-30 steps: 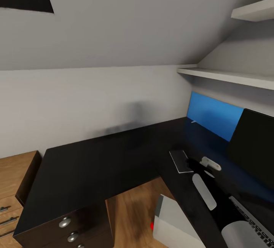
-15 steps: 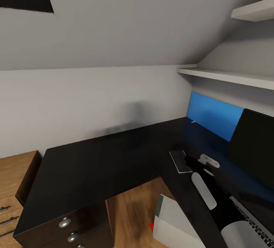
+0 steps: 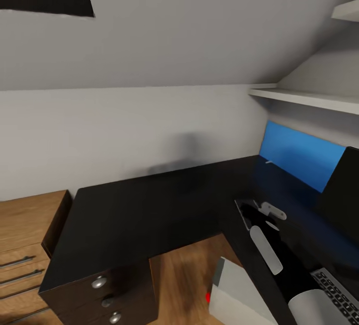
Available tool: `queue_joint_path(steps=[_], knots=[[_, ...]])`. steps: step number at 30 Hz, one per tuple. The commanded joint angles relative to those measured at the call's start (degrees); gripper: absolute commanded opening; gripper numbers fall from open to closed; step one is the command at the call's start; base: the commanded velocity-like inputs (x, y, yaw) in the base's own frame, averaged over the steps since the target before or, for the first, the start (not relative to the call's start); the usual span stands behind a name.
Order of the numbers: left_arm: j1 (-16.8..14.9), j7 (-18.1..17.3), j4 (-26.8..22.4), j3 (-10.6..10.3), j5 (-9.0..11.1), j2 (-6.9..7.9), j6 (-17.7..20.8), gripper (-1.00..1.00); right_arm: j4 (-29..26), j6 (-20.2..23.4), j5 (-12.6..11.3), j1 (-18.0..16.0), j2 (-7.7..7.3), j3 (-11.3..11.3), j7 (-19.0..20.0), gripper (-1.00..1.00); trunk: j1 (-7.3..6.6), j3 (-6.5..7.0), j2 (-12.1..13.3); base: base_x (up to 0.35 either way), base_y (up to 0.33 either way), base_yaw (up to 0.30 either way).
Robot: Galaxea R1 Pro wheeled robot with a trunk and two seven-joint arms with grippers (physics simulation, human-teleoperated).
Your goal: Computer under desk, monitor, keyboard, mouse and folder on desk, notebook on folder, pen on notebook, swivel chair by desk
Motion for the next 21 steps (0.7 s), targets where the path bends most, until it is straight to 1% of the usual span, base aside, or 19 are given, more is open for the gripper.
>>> queue_joint_path(steps=[1, 17, 21], knots=[[0.01, 0.07, -0.07, 0.0, 0.5, -0.03, -0.06, 1.0, -0.09, 0.25, -0.23, -0.05, -0.07, 0.17, -0.42, 1.0, 0.01, -0.07, -0.04, 0.0, 0.0, 0.098], [0.01, 0.0, -0.18, -0.08, 0.41, -0.09, -0.21, 1.0, -0.1, 0.36, -0.29, -0.05, -0.07, 0.17, -0.25, 1.0, 0.01, -0.09, -0.04, 0.0, 0.0, 0.016], [0.03, -0.01, -2.83, -0.2, 0.41, -0.41, -0.84, 1.0, 0.04, 0.28, -0.32, -0.05, -0.07, 0.16, -0.17, 1.0, 0.01, -0.09, -0.04, 0.0, 0.0, 0.0]])
